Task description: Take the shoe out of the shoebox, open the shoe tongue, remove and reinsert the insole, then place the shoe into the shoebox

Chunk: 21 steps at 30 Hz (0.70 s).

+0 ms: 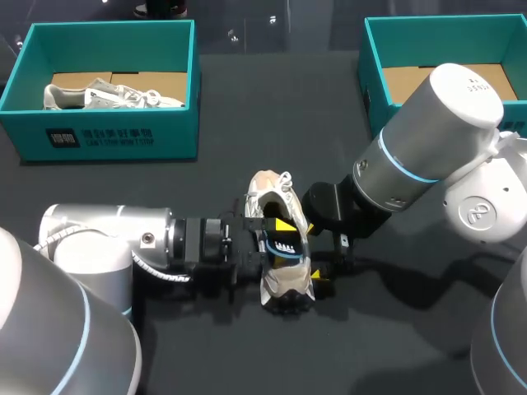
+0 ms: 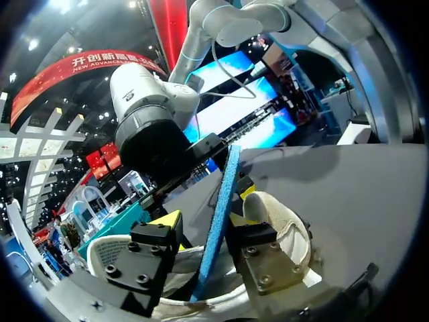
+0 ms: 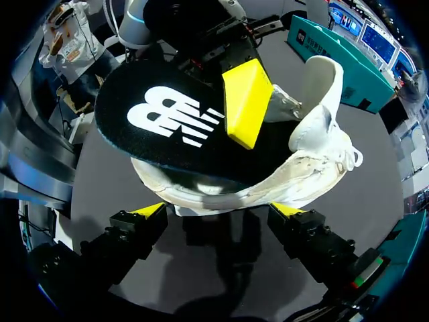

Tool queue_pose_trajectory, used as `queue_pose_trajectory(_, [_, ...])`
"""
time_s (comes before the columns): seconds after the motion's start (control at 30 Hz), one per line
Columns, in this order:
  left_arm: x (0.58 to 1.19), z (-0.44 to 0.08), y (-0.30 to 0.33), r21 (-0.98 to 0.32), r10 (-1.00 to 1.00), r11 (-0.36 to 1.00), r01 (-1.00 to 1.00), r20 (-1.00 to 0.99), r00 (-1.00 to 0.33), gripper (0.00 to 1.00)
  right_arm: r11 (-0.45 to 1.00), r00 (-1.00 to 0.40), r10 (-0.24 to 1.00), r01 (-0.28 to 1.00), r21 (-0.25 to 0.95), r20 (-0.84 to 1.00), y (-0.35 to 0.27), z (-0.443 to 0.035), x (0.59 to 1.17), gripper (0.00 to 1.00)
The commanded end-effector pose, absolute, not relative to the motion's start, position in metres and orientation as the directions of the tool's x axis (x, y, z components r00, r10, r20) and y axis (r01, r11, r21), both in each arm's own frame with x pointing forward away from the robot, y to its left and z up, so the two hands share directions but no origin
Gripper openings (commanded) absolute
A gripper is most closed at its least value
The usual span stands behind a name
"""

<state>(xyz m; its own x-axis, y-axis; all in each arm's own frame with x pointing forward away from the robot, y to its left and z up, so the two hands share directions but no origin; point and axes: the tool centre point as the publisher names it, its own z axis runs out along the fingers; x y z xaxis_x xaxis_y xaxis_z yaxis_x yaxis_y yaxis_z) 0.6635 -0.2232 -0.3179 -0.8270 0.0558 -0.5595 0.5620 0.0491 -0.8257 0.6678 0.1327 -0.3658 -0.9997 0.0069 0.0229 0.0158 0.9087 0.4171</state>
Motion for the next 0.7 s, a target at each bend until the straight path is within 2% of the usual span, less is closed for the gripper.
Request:
queue_pose_trajectory(0.03, [0.650,-0.306,-0.213,-0.820,0.077,0.061,0.569,-0.564,-0.822,0.41,0.909,-1.000,0.008,0.016,0.417,0.021,0.133,-0.366,0.667,1.00])
queue_pose_trajectory(0.1, [0.648,-0.304,-0.213,-0.818,0.084,0.066,0.572,-0.567,-0.820,0.41,0.909,-1.000,0.008,0.016,0.417,0.021,0.133,-0.366,0.667,1.00])
queue_pose_trajectory(0.2, [0.647,-0.304,-0.213,-0.815,0.095,0.075,0.575,-0.568,-0.817,0.34,0.909,-1.000,0.008,0.016,0.417,0.021,0.133,-0.366,0.667,1.00])
queue_pose_trajectory(0.23, [0.647,-0.304,-0.213,-0.814,0.098,0.077,0.576,-0.569,-0.817,0.28,0.909,-1.000,0.008,0.016,0.417,0.021,0.133,-0.366,0.667,1.00])
queue_pose_trajectory(0.3, [0.647,-0.306,-0.214,-0.814,0.105,0.081,0.575,-0.567,-0.817,0.00,0.909,-1.000,0.008,0.016,0.417,0.021,0.133,-0.366,0.667,1.00])
queue_pose_trajectory(0.7, [0.670,-0.336,-0.232,-0.768,0.122,0.153,0.622,-0.610,-0.783,0.00,0.909,-1.000,0.008,0.016,0.417,0.021,0.133,-0.366,0.667,1.00])
